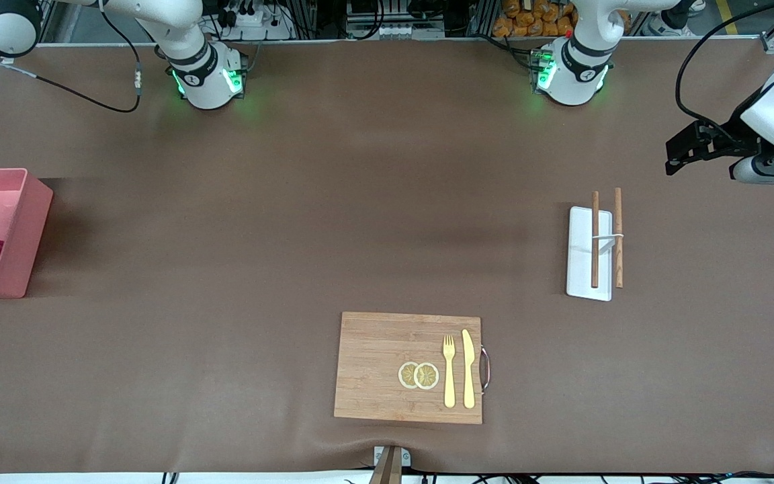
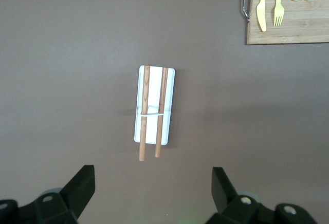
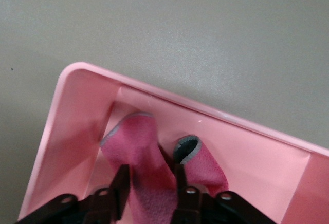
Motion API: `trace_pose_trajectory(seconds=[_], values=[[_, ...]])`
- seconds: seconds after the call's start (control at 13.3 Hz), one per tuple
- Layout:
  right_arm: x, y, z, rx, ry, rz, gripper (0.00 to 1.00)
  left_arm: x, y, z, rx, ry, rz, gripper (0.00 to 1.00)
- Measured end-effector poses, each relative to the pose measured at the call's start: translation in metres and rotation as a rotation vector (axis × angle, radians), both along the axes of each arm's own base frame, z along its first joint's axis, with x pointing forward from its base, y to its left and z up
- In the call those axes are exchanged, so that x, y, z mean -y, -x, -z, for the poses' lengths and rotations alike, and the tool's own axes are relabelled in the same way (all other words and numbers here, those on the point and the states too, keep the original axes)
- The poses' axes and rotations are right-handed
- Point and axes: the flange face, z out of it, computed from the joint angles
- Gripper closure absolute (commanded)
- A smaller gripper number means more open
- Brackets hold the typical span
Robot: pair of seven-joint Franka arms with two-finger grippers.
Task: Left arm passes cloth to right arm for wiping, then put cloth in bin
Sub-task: 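Lower the cloth into the pink bin and open the right gripper, then raise the right gripper out of the pink bin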
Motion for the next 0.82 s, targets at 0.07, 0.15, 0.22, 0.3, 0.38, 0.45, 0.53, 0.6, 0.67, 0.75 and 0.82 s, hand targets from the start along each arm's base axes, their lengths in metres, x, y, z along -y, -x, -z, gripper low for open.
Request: trace_pose_trajectory(seconds=[0.07,0.15,0.22,0.3,0.38,0.45,0.53,0.6,0.67,0.75,0.82], values=[[-0.001,-0.002,-0.006,-0.005,-0.011,-0.011,0.0,0.0,0.0,0.0,0.0,0.0,0.0,0.0],[-0.004,-0.007,-0.017,-0.019,-0.033,-0.023,0.0,0.0,0.0,0.0,0.0,0.0,0.001,0.0],[-0.009,-0.016,-0.036,-0.029,-0.05,-0.042,0.0,0.001,0.0,0.0,0.0,0.0,0.001,0.0],[-0.018,-0.026,-0.059,-0.039,-0.062,-0.063,0.0,0.001,0.0,0.0,0.0,0.0,0.001,0.0],[-0.03,-0.035,-0.082,-0.058,-0.08,-0.072,0.0,0.001,0.0,0.0,0.0,0.0,0.001,0.0],[-0.044,-0.041,-0.101,-0.088,-0.103,-0.052,0.0,0.001,0.0,0.0,0.0,-0.001,0.001,0.0],[-0.062,-0.048,-0.117,-0.114,-0.115,-0.025,0.0,0.001,0.0,0.0,0.0,-0.001,0.001,0.0],[-0.082,-0.058,-0.129,-0.126,-0.107,-0.004,0.0,0.001,0.0,0.0,0.0,-0.001,0.001,0.0],[-0.107,-0.072,-0.141,-0.129,-0.091,0.016,0.0,0.0,0.0,0.0,0.0,-0.001,0.001,0.0],[-0.133,-0.084,-0.152,-0.132,-0.08,0.037,0.0,0.0,0.0,0.0,0.0,-0.001,0.001,0.0],[-0.164,-0.094,-0.161,-0.149,-0.074,0.064,0.0,0.0,0.0,0.0,0.0,-0.001,0.0,0.0]])
